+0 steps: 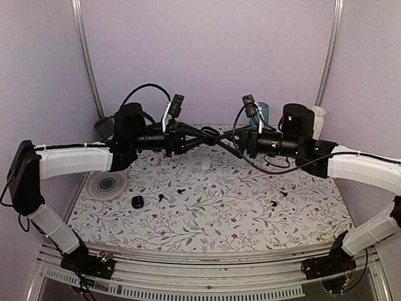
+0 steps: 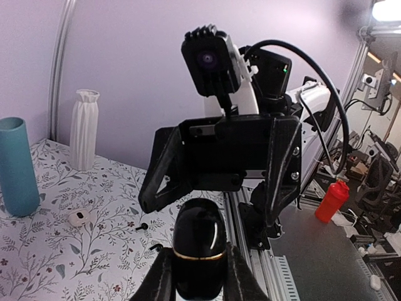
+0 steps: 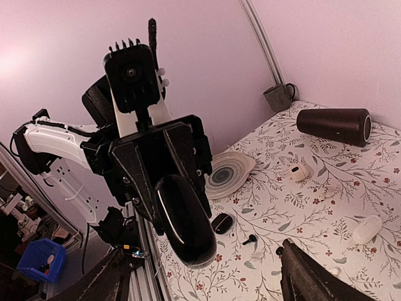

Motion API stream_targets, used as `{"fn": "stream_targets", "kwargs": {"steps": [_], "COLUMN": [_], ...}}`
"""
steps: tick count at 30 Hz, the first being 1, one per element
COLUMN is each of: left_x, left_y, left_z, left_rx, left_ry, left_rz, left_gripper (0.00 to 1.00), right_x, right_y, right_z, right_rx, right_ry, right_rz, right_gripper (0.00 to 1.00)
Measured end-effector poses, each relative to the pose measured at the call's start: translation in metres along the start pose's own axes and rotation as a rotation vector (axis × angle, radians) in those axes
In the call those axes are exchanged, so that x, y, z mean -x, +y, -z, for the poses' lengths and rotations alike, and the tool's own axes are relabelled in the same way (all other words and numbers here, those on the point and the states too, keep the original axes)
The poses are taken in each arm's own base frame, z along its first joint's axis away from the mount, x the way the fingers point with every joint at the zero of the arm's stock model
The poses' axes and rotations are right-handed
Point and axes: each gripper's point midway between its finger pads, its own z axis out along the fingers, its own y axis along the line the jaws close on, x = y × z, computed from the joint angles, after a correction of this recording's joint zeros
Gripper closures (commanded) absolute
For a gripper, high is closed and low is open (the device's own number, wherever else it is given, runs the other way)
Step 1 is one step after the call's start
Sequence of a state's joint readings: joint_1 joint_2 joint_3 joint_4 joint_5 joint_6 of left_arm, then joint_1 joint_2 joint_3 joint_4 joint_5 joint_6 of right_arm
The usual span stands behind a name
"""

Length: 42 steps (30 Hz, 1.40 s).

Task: Insert the wireless bluetooth earbuds into the charging case
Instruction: Open the charging case.

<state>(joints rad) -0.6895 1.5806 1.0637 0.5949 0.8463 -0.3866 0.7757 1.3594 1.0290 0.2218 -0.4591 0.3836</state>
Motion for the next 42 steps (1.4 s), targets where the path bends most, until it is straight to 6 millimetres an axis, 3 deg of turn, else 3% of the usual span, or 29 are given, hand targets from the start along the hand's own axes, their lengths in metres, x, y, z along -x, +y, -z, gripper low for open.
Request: {"fn": "stream_targets", "kwargs": {"steps": [13, 22, 33, 42], "left_x": [0.001, -0.001, -0.007, -0.006], "left_y": [-0.017, -0.019, -0.04, -0.031], "left_z": [-0.003, -0.003, -0.008, -0.01], "left_rx": [-0.077, -0.087, -0.172, -0.122], "left_ry": [0.002, 0.007, 0.032, 0.018], "left_rz": [-0.039, -0.04, -0.053, -0.072], "left_gripper": [1.0, 1.0, 1.0, 1.0], "right_x": [0.002, 0.006, 0.021, 0.023], "right_y": [-0.007, -0.01, -0.033, -0.025], "right_z": [-0.004, 0.0, 0.01, 0.016], "right_rx": [-0.006, -0.003, -0.069, -0.051], "right_ry": [-0.001, -0.007, -0.047, -0.041], "right_rz": [-0.023, -0.038, -0.07, -0.07], "right_gripper": [0.18, 0.18, 0.18, 0.18]}}
